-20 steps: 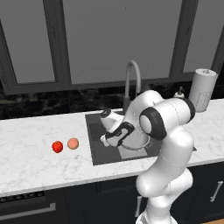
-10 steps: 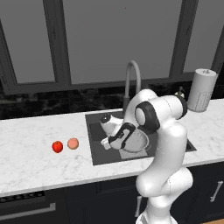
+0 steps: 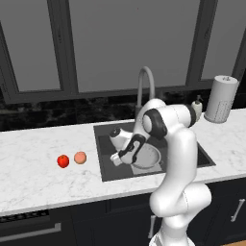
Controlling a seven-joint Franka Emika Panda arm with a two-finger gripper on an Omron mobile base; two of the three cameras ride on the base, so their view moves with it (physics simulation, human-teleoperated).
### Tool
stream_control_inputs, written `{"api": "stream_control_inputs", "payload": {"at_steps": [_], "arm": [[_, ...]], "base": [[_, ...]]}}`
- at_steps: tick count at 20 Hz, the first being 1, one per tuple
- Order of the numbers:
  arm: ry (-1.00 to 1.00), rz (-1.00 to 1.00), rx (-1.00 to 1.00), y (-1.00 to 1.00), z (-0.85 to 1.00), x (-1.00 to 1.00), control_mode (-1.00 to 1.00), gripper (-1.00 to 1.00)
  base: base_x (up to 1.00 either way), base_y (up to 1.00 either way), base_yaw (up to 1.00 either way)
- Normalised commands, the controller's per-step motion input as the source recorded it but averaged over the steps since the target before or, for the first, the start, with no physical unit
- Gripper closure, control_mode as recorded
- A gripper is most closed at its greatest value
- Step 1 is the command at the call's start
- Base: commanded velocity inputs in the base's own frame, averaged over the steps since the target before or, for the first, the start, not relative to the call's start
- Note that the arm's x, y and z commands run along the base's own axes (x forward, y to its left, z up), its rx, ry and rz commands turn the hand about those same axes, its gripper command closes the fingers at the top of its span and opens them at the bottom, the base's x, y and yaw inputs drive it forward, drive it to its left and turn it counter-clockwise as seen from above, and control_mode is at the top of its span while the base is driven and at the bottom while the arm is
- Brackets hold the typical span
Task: Put the colander in the sink, put the apple, peach in the colander, and turn on the sink faucet and pour water over the colander.
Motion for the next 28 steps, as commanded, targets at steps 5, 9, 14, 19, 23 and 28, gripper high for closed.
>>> {"api": "stream_control_inputs", "payload": {"at_steps": [5, 9, 14, 19, 23, 28], "arm": [[0.04, 0.00, 0.00, 0.00, -0.25, 0.27, -1.00, 1.00], [0.00, 0.00, -0.01, 0.00, -0.25, 0.37, -1.00, 1.00], [0.00, 0.00, 0.00, 0.00, -0.24, 0.12, -1.00, 1.00], [-0.01, 0.00, 0.00, -0.14, 0.00, -0.03, -1.00, 1.00], [-0.02, 0.00, 0.00, -0.22, 0.00, -0.11, -1.00, 1.00], [-0.02, 0.00, 0.00, -0.20, 0.00, -0.11, -1.00, 1.00]], "base": [[0.00, 0.00, 0.00], [0.00, 0.00, 0.00], [0.00, 0.00, 0.00], [0.00, 0.00, 0.00], [0.00, 0.00, 0.00], [0.00, 0.00, 0.00]]}}
